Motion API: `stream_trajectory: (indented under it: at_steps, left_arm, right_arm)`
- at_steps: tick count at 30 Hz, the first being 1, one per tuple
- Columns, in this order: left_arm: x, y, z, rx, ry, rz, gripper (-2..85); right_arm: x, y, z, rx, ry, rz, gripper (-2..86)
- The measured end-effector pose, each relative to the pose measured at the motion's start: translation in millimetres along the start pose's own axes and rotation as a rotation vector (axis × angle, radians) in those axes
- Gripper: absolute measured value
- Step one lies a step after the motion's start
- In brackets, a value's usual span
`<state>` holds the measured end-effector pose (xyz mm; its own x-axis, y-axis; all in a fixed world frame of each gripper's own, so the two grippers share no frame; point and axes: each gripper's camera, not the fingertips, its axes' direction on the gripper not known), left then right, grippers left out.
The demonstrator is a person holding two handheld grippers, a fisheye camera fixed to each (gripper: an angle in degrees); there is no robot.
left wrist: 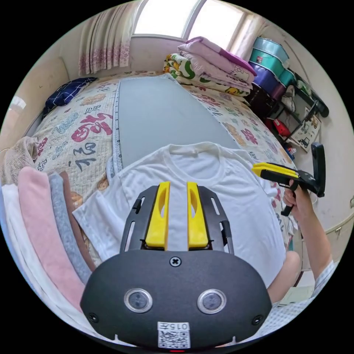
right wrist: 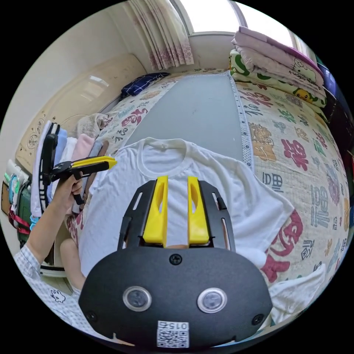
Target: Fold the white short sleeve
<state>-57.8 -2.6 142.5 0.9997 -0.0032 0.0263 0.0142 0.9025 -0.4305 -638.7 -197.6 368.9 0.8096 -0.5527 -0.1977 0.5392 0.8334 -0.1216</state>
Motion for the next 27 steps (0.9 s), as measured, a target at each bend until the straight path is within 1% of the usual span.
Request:
stream_trajectory:
  at_steps: [4,8,10,11,12,16,23,25,27]
  left_arm:
    - [-5,-31,25,-0.011,-0.008,-0.049,8.5]
    - [-9,-46,48,-0.061,0.000,-0.070,7.9]
    - [-7,-47,48,-0.056,-0.048,-0.051,5.8]
    - [-5,-48,47,-0.064,-0.074,-0.016,3.6]
    - [-3,-49,46,-0.076,-0.085,0.018,2.0]
    - [-1,-51,39,-0.068,-0.127,0.065,0.2]
    - [-11,-39,36,-0.058,-0.134,-0.006,1.5]
    - [-16,-32,27,-0.065,-0.104,-0.044,3.2]
    - [-22,-2,-5,0.045,0.046,-0.094,5.3]
  right_arm:
    - [-3,-35,56,-0.038,0.017,0.055,9.7]
    - [-2,-54,104,-0.093,0.006,0.097,9.8]
    - [-6,-57,112,-0.091,0.051,0.088,7.7]
    - [-9,-58,115,-0.096,0.085,0.071,4.9]
    - [-12,-59,118,-0.108,0.090,0.052,4.1]
    - [-20,-64,118,-0.108,0.141,0.045,1.9]
    - [-42,-70,110,-0.120,0.171,0.048,2.4]
    - [-42,-65,93,-0.118,0.121,0.090,4.3]
    - [-48,-38,44,0.014,0.038,0.118,7.4]
